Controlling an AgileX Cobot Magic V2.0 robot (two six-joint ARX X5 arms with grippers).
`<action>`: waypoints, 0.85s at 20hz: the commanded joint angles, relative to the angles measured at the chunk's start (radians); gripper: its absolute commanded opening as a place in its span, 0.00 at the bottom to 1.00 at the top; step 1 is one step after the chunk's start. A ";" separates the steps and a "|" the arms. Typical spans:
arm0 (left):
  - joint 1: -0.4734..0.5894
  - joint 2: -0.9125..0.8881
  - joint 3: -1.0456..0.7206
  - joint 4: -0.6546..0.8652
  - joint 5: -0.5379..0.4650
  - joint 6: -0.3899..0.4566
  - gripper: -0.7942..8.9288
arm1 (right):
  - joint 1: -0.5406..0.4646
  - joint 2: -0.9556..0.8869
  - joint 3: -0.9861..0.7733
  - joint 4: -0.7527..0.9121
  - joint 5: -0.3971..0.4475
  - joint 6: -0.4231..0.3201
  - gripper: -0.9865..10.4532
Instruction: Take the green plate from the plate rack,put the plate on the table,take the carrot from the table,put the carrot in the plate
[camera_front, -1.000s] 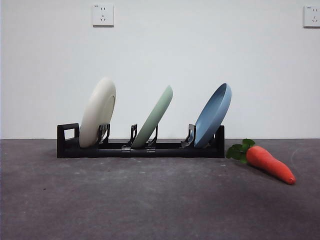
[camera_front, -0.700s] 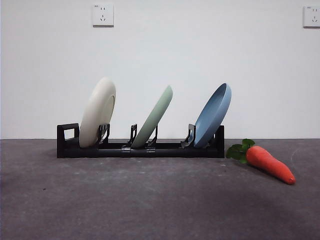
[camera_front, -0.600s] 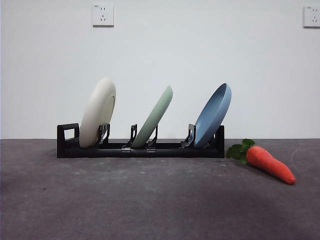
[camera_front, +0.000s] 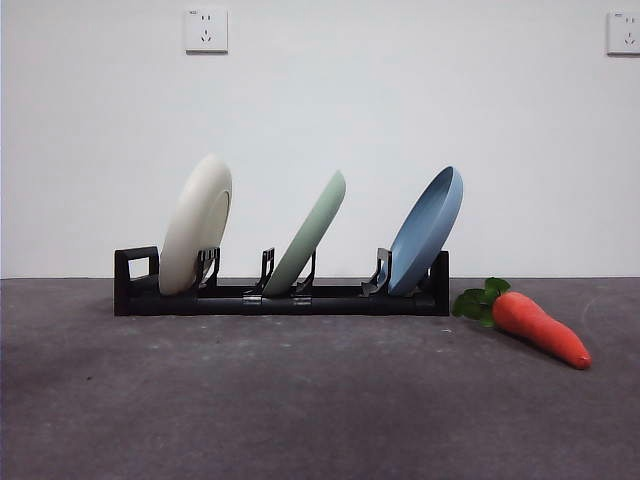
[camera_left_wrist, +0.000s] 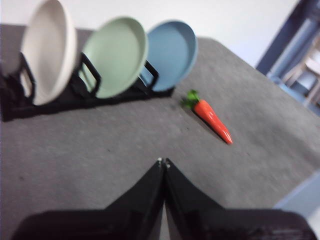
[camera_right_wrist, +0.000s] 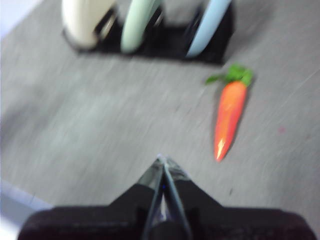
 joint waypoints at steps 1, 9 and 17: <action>0.001 0.037 0.045 -0.064 0.023 0.104 0.07 | 0.005 0.037 0.041 -0.069 -0.029 -0.066 0.08; 0.000 0.060 0.076 -0.113 0.013 0.121 0.55 | 0.010 0.056 0.052 -0.091 -0.032 -0.049 0.47; -0.001 0.079 0.084 -0.066 0.016 0.085 0.73 | 0.010 0.056 0.052 -0.092 -0.033 -0.031 0.66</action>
